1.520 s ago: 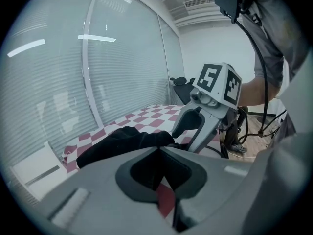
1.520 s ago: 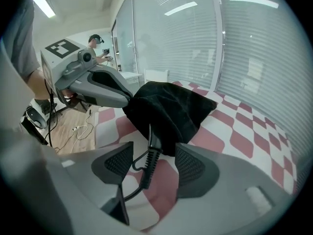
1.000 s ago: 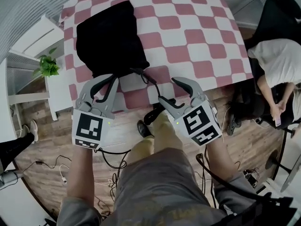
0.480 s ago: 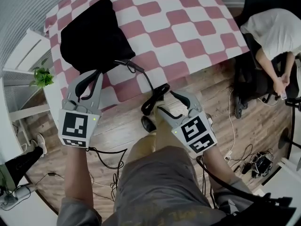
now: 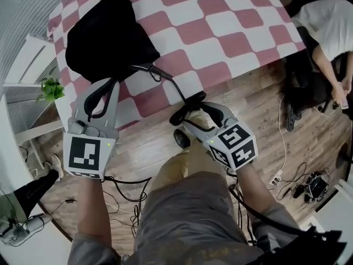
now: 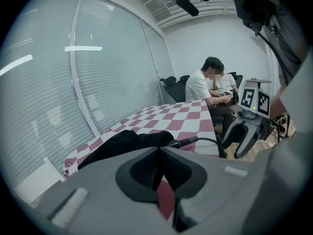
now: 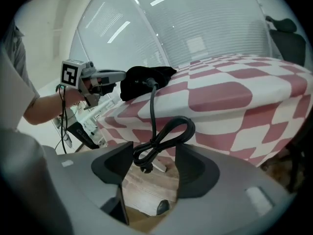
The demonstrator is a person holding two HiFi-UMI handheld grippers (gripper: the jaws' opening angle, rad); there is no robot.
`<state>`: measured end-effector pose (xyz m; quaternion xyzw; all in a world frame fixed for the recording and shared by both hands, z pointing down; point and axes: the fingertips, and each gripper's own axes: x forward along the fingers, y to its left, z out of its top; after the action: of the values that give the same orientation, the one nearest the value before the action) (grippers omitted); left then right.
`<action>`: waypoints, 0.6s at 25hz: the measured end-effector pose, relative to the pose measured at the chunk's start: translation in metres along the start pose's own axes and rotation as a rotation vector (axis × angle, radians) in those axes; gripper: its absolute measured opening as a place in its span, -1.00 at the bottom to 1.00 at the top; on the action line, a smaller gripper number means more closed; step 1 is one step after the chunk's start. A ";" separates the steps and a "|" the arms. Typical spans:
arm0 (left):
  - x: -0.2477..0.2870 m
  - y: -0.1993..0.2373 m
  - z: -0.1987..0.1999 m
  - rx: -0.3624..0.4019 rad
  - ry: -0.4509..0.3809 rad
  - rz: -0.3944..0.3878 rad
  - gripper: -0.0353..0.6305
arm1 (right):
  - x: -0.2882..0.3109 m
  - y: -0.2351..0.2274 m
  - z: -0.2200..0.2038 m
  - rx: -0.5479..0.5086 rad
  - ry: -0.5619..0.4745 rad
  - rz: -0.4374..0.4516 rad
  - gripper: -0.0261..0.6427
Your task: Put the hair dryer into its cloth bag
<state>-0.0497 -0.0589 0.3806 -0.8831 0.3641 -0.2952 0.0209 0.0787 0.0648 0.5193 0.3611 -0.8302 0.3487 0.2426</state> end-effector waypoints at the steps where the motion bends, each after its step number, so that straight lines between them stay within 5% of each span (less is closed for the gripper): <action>1: 0.001 0.000 0.001 0.001 0.000 -0.001 -0.85 | 0.002 -0.002 -0.001 0.023 -0.003 0.007 -0.03; 10: 0.001 0.002 0.001 -0.001 0.011 -0.008 -0.86 | 0.017 -0.010 -0.004 0.087 -0.006 0.048 0.00; 13: 0.002 0.002 0.000 0.000 0.012 -0.010 -0.86 | 0.019 -0.018 -0.005 0.083 -0.015 0.028 -0.23; 15: 0.001 0.002 0.000 0.001 0.010 -0.013 -0.86 | 0.019 -0.026 -0.007 0.104 -0.020 0.018 -0.12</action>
<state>-0.0500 -0.0609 0.3809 -0.8839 0.3585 -0.2999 0.0178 0.0878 0.0491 0.5466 0.3693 -0.8165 0.3899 0.2122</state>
